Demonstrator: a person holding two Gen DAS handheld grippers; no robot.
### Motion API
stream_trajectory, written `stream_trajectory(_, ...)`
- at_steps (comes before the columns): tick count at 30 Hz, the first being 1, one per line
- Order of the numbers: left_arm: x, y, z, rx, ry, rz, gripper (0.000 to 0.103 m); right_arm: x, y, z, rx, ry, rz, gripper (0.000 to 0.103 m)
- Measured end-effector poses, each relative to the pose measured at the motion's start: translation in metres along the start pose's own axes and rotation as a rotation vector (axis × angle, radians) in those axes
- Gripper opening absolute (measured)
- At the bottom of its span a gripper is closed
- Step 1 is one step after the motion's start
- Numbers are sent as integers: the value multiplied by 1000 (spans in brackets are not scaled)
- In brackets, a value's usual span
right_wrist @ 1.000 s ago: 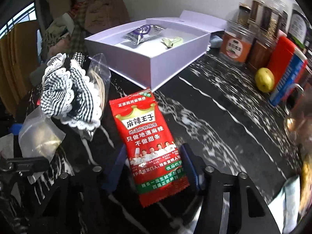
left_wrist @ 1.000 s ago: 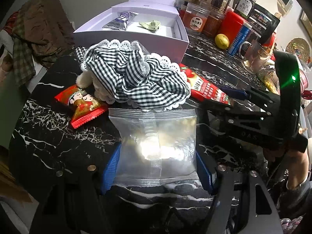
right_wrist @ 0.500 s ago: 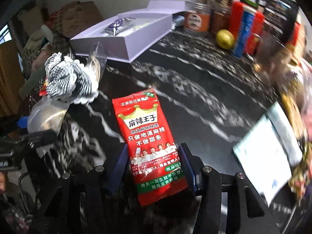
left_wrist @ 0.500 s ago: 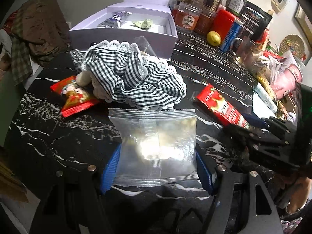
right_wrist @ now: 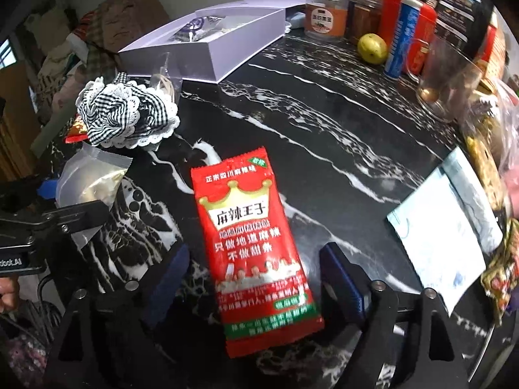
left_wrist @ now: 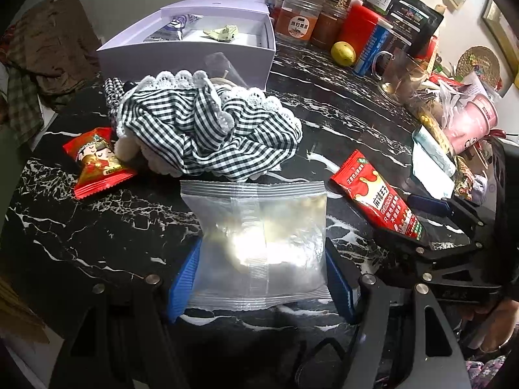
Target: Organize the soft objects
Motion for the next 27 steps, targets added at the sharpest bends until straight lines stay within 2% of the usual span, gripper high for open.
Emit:
stream_trajectory(3,-1,0,0,-1,0,-2,71,1,-3,2,-3,21,1,89)
stream_trajectory(7,-4,2,2,-11,-10,-9,71,0,-3,1,-27,33,-2,87)
stream_trajectory(10,-6,2,3,-14,-7,-25,71,-4,-1,3,-84,34,-30,67)
stream_trajectory(11,-7,2,4,-13,-7,-32,71,-6,1,4,-97,22,-36,50)
stream_trajectory(17,-15,7,6,-27,-24,-46,71,-9,4,3,-121,-6,-19,45)
stream_trajectory(22,-22,18,12,-64,-40,-60,70,-10,10,0,-109,-59,58,44)
stream_trajectory(27,-24,28,18,-97,-46,-62,70,-11,18,-1,-115,-91,90,44)
Point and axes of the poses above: each gripper's, at about its wrist camera, not at the fingertips, and y roughly against the way its jaws point, x to its left, z to its top, the point moved 6 cm from there along -y, roughly the way its jaws point, and after that the axes turned 9 degrees about -y, right-handed, at the moved point
